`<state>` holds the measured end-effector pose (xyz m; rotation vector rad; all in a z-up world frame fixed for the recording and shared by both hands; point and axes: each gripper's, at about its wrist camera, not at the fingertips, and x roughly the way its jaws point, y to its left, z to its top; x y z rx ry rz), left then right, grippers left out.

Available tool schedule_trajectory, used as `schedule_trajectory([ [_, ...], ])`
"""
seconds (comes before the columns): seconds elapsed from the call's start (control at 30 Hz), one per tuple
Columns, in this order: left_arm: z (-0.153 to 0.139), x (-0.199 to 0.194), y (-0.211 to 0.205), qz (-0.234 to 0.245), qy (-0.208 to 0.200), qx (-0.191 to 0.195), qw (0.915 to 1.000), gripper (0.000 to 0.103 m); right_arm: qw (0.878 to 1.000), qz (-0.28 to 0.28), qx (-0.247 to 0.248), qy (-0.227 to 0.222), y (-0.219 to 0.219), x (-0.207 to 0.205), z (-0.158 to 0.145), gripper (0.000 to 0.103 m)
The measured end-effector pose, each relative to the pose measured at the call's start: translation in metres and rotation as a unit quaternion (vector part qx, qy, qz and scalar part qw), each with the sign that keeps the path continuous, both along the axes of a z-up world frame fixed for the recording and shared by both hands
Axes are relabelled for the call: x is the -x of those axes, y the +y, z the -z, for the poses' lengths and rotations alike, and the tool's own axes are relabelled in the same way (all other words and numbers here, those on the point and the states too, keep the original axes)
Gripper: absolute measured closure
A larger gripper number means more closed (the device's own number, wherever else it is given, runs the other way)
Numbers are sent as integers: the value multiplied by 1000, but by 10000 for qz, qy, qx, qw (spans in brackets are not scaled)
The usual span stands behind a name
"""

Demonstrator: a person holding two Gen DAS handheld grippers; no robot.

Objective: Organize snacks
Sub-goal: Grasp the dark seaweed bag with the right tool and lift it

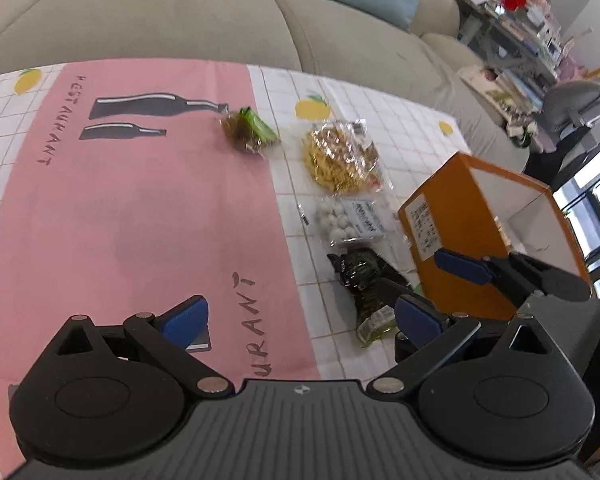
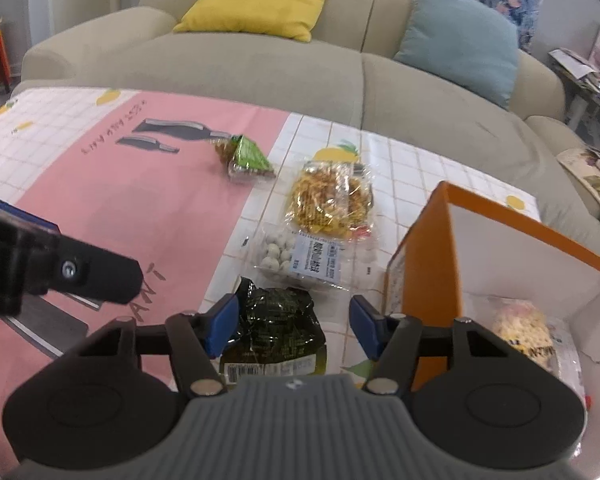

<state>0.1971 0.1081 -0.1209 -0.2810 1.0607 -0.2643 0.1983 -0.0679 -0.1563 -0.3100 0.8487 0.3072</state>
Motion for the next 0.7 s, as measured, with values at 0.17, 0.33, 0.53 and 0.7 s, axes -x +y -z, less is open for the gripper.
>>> schedule_trajectory([
  [0.17,11,-9,-2,116,156,148,9997,0,9997,-30,38,254,1,-12,16,40],
  [0.33,21,-17,-1,35,427,215,9988,0,9992,-157,31,373,2,-15,31,38],
  [0.53,29,-16,5,-89,554,275,9980,0,9989,-183,-234,360,-1,-19,32,35],
  [0.7,31,-15,10,-137,608,242,9978,0,9987,-341,-300,245,3,-19,33,37],
])
